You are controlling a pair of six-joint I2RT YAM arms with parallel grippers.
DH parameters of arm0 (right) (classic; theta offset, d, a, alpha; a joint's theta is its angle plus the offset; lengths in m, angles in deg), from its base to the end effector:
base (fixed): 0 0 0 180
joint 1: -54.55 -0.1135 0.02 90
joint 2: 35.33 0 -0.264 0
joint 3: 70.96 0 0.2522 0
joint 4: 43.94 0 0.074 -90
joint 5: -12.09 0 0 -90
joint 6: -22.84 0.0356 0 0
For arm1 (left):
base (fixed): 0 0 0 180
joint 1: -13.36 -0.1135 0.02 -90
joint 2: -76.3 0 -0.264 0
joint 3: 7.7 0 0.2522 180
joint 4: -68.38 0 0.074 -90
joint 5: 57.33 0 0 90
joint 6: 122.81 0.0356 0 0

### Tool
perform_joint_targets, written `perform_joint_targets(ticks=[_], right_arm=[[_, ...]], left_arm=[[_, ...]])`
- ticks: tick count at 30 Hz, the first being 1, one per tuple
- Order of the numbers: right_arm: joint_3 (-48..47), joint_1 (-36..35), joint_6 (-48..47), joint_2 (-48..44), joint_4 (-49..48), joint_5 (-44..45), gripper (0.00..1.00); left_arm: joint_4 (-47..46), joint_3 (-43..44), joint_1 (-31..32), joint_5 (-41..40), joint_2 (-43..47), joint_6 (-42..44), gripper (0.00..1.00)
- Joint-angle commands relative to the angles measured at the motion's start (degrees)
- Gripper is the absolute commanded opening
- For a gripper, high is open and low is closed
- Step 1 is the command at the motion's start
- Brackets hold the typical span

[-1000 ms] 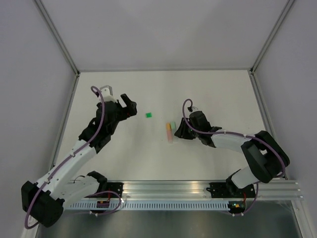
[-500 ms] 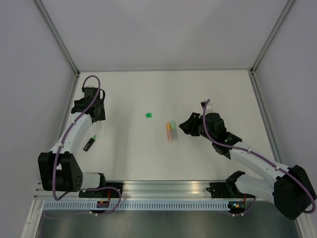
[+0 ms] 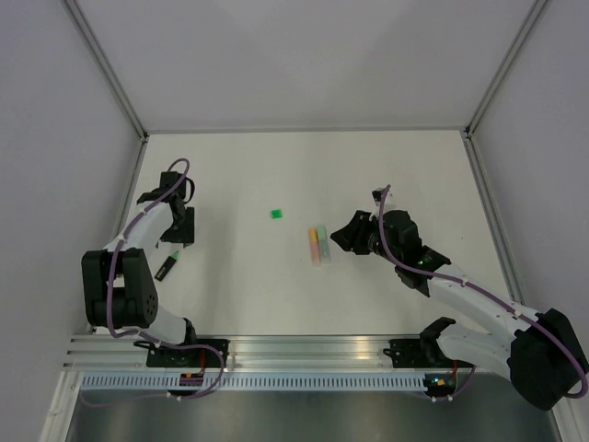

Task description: Insert the pens into the pen caps

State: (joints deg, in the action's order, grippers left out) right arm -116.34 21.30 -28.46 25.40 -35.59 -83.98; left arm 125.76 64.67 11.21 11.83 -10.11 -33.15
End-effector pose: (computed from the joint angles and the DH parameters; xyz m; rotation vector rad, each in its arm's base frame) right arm 0.1939 0.1316 0.2331 0.0272 2.1007 0.8956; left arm 0.2816 0.0232 0.2141 -0.1440 2.7768 0.5182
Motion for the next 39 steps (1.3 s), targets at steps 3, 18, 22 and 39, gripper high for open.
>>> perform_joint_targets(ticks=[3, 18, 22, 39], right_arm=[[0.2, -0.1, 1.4, -0.6, -2.0, -3.2, 0.46], [0.9, -0.1, 2.3, -2.0, -3.1, -5.9, 0.45], [0.9, -0.1, 2.3, -1.2, -3.4, -6.2, 0.45], [0.6, -0.1, 1.9, -1.3, -2.7, -5.9, 0.45]], left_arm=[[-1.7, -3.6, -1.8, 1.2, -2.3, 3.8, 0.72], [-2.0, -4.6, -3.8, 0.8, -10.3, 4.6, 0.62], [-1.7, -3.9, -3.9, 2.2, -12.5, 5.3, 0.58], [0.5, 4.0, 5.9, 16.1, -19.8, 4.4, 0.23]])
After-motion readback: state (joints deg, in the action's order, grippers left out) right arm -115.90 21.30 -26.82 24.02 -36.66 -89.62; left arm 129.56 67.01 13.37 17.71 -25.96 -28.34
